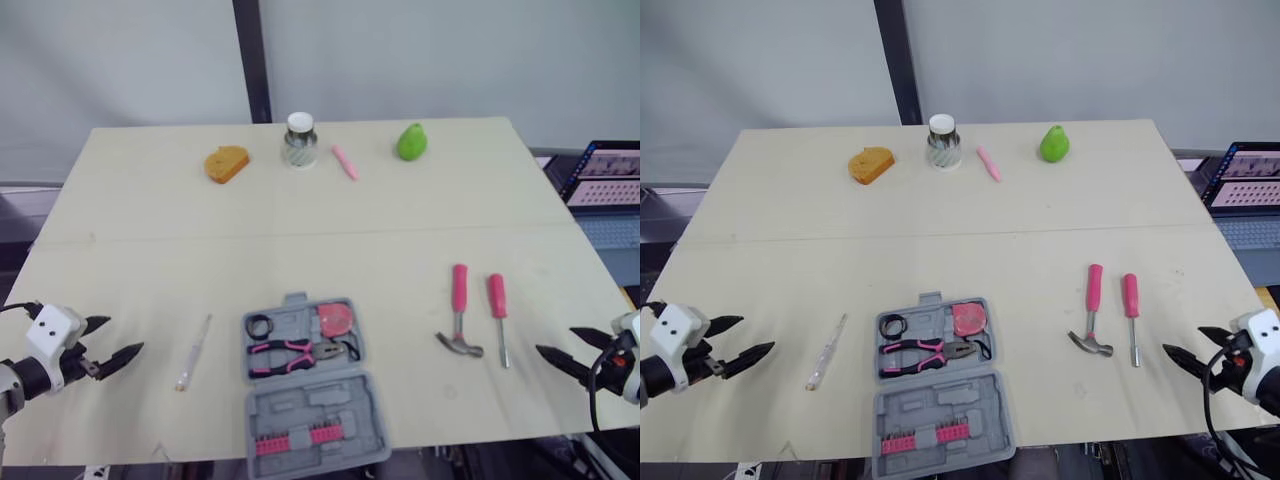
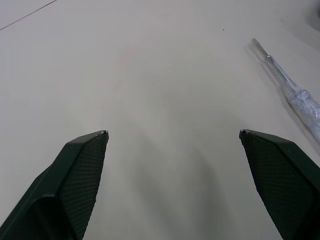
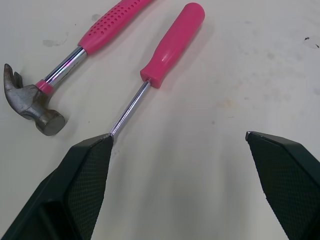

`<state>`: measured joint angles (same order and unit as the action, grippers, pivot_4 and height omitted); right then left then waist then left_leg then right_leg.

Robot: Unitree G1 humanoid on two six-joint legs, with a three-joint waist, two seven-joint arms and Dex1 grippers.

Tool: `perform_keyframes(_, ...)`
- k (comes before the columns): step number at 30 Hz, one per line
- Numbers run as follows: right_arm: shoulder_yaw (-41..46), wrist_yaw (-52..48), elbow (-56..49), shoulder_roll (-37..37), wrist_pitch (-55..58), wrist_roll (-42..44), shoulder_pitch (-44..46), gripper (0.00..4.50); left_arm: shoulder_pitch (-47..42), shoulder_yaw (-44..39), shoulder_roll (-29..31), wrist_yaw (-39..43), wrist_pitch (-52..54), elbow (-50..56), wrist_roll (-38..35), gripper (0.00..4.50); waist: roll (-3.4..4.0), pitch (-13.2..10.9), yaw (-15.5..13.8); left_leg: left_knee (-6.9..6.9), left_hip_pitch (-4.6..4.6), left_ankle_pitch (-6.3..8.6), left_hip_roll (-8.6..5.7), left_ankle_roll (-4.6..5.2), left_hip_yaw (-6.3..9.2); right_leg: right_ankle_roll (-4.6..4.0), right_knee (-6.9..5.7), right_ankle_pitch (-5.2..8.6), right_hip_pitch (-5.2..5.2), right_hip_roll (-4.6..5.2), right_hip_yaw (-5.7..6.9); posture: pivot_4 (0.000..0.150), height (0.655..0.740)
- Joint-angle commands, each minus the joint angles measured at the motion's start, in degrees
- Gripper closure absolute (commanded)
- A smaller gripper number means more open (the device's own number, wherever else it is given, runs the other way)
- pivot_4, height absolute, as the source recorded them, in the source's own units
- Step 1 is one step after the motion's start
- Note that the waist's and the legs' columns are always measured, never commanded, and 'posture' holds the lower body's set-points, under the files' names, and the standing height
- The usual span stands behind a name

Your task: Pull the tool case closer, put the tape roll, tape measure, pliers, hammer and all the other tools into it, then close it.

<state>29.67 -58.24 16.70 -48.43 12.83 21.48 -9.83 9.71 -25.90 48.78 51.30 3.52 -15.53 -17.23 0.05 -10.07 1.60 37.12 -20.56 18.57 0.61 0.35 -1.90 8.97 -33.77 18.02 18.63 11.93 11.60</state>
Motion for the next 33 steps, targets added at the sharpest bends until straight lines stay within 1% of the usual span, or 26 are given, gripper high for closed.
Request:
perform_keyframes(1, 0.98, 0.74, -2.06, 0.14, -0.05, 0.66, -0.83, 0.03, 0.16, -0.68, -0.28, -0.32, -0.14, 1.23, -0.32, 0.0, -0.02, -0.04, 0.03, 0.07, 0.08, -0.02, 0.01, -0.03, 0.16, 0.01, -0.01, 0.01, -0.06, 0.03, 0.21, 0.15, 0.74)
perform_keyframes(8, 1.3, 1.2, -3.66, 0.09, 0.55, 1.05, -1.8, 0.03, -0.17, -0.43, -0.41, -0.29, -0.15, 1.17, -0.2, 0.0, -0.03, -0.07, -0.46, 0.07, 0.09, -0.09, 0.29, -0.22, -0.34, -0.03, -0.06, 0.03, 0.32, -0.47, -0.87, 0.15, 0.74)
perform_keyframes(13, 1.16, 1.58, -4.69, 0.06, 1.13, 1.11, -1.93, 0.03, -0.54, 0.22, -0.83, -0.61, -0.14, 1.38, -0.01, 0.0, -0.03, -0.07, -0.5, 0.04, 0.0, -0.08, 0.29, -0.2, -0.53, -0.03, -0.19, 0.03, 0.78, -0.46, -1.29, 0.15, 0.74)
perform_keyframes(14, 1.1, 1.67, -4.91, 0.05, 1.36, 1.14, -1.88, 0.03, -0.58, 0.32, -0.92, -0.69, -0.1, 1.48, -0.01, 0.0, 0.14, -0.04, -0.31, 0.03, -0.01, -0.07, 0.29, -0.2, -0.59, -0.03, -0.19, 0.03, 0.82, -0.47, -1.34, 0.15, 0.74)
perform_keyframes(15, 1.0, 1.73, -5.02, 0.01, 1.51, 1.11, -1.8, 0.03, -0.66, 0.43, -0.97, -0.75, -0.06, 1.53, 0.0, 0.0, 0.2, -0.07, 0.2, -0.17, -0.45, -0.19, -0.04, -0.06, -0.06, 0.01, 0.17, 0.02, 0.11, -0.21, -0.6, 0.15, 0.74)
perform_keyframes(16, 0.94, 1.79, -5.05, -0.01, 1.56, 1.06, -1.76, 0.03, -0.66, 0.51, -1.02, -0.82, -0.04, 1.6, -0.04, 0.0, 0.18, -0.08, 0.43, -0.2, -0.47, -0.29, -0.39, 0.02, 0.63, 0.21, 0.18, 0.14, -0.29, 0.11, 0.17, 0.15, 0.74)
perform_keyframes(17, 0.95, 1.91, -5.04, -0.03, 1.64, 1.01, -1.74, 0.03, -0.6, 0.56, -1.05, -0.88, -0.02, 1.69, -0.06, 0.0, 0.18, -0.08, 0.47, -0.19, -0.54, -0.4, -0.67, 0.06, 1.31, 0.35, 0.12, 0.22, -0.42, 0.37, 0.59, 0.15, 0.74)
perform_keyframes(18, 0.94, 1.95, -5.03, -0.06, 1.76, 0.97, -1.73, 0.03, -0.57, 0.59, -1.08, -0.94, 0.04, 1.81, -0.08, 0.0, 0.17, -0.08, 0.36, -0.13, -0.48, -0.5, -0.85, 0.1, 1.62, 0.43, 0.02, 0.27, -0.38, 0.49, 0.68, 0.15, 0.74)
perform_keyframes(19, 0.93, 2.01, -5.05, -0.07, 1.87, 0.94, -1.69, 0.03, -0.57, 0.63, -1.1, -0.98, 0.08, 1.85, -0.1, 0.0, 0.12, -0.11, 0.02, -0.07, -0.56, -0.57, -0.88, 0.08, 1.72, 0.43, 0.01, 0.27, -0.24, 0.52, 0.64, 0.15, 0.74)
perform_keyframes(20, 0.93, 2.09, -5.11, -0.06, 1.96, 0.92, -1.66, 0.03, -0.54, 0.64, -1.1, -0.99, 0.08, 1.86, -0.09, 0.0, 0.11, -0.12, -0.23, -0.01, -0.58, -0.59, -0.83, 0.05, 1.43, 0.43, -0.07, 0.27, -0.11, 0.49, 0.43, 0.15, 0.74)
perform_keyframes(25, 0.89, 2.29, -5.35, -0.06, 2.36, 0.77, -1.57, 0.03, -0.6, 0.73, -1.0, -0.99, 0.01, 1.71, -0.06, 0.0, 0.15, -0.16, -1.52, 0.02, -0.57, -0.68, -0.76, -0.09, 1.07, 0.4, -0.07, 0.28, -0.06, 0.35, 0.14, 0.15, 0.74)
perform_keyframes(28, 0.89, 2.44, -5.52, -0.03, 2.53, 0.77, -1.6, 0.03, -0.85, 0.86, -1.0, -0.95, -0.04, 1.6, -0.05, 0.0, 0.2, -0.19, -1.7, 0.01, -0.58, -0.69, -0.76, -0.1, 1.04, 0.4, -0.08, 0.28, -0.02, 0.22, -0.2, 0.15, 0.74)
perform_keyframes(31, 1.15, 3.03, -6.35, 0.08, 3.58, 1.1, -1.71, 0.03, -1.27, 1.09, -1.03, -0.77, 0.57, 1.98, -0.41, 0.0, 0.2, -0.19, -1.64, -0.01, -0.58, -0.69, -0.73, -0.1, 0.99, 0.4, -0.04, 0.28, 0.07, -0.05, -0.92, 0.15, 0.74)
perform_keyframes(33, 1.04, 3.32, -8.58, 0.06, 5.49, 1.49, -2.59, 0.03, -0.95, 1.43, -0.96, -0.17, 2.05, 3.71, -1.05, 0.0, 0.21, -0.19, -1.59, -0.01, -0.57, -0.68, -0.68, -0.12, 0.82, 0.4, -0.04, 0.28, 0.11, -0.12, -1.02, 0.15, 0.74)
